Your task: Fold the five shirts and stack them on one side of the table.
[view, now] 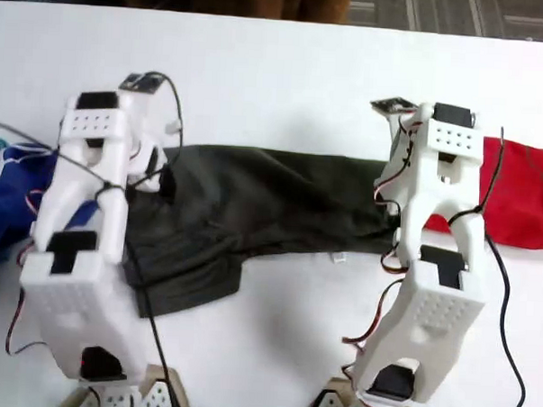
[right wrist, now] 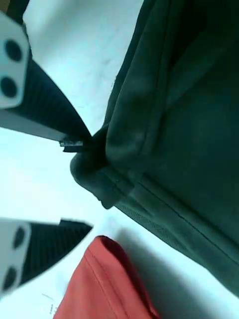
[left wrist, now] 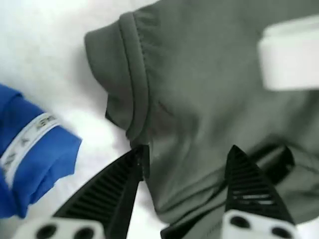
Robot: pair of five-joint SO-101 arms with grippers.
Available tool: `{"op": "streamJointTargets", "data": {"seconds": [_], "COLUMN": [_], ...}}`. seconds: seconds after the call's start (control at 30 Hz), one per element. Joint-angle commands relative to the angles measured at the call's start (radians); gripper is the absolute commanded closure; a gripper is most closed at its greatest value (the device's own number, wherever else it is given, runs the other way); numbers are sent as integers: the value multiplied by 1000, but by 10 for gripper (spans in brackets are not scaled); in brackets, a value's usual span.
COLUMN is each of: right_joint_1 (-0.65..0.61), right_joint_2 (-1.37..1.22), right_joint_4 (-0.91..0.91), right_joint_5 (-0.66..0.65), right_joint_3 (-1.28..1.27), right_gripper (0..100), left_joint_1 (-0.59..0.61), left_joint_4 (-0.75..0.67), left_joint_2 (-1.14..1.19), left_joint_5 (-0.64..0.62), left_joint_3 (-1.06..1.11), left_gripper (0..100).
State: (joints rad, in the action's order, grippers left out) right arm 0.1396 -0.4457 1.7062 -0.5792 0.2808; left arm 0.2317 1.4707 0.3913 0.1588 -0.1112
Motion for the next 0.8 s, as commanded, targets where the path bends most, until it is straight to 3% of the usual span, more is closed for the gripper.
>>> {"op": "streamJointTargets", "data": {"seconds": [0.0,0.3,0.4,0.47,0.6,0.67,0.77], "right_joint_1": [7,39,12,-13,-87,-116,-142], "right_joint_2": [10,38,7,-30,-136,-197,-297], "right_joint_4": [54,56,13,-19,-59,-64,-76], "right_joint_5": [-8,-8,-2,0,0,0,0], "right_joint_3": [57,275,364,407,473,499,555], "right_gripper": [707,704,711,768,997,940,986], "left_joint_1": [8,29,52,57,54,55,57], "left_joint_4": [5,-5,-21,-17,-15,-17,-21], "left_joint_2": [48,192,241,245,245,247,247], "left_joint_5": [-21,-21,-20,-18,-15,-15,-15], "left_joint_3": [-58,-59,-61,-65,-64,-67,-67], "left_gripper": [737,740,800,850,922,938,942]}}
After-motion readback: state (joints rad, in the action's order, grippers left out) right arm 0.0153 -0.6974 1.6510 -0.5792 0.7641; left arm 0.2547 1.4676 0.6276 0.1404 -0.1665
